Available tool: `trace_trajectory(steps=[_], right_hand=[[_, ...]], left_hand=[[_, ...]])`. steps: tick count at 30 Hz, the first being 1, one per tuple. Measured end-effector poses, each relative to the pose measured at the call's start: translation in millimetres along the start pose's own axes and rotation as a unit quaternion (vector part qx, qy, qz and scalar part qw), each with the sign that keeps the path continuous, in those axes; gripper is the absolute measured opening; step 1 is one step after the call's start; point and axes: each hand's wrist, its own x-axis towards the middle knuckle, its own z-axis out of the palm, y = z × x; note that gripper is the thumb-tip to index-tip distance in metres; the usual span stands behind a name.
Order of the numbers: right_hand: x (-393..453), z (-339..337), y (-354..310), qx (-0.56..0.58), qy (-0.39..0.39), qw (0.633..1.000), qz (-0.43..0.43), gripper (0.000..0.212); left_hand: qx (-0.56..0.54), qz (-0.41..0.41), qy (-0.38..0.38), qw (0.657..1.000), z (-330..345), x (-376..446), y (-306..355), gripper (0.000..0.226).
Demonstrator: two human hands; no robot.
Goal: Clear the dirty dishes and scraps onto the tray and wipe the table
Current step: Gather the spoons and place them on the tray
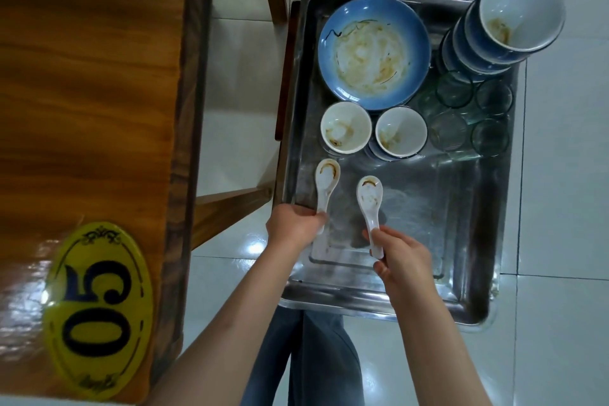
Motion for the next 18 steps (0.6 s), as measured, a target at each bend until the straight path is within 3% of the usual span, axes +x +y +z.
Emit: trace_trajectory(steps=[10,18], right_hand=[[-13,3,1,-0.005,0.003,1.0,0.027,0.013],[-23,16,-2,0.02,0.018,0.998,0.049,0.003]], left_hand=[[0.02,0.04,0.017,0.999,-12,-14,1,0.012],[0.013,0.141,0.085,0.986,-46,-37,-7,0.02]])
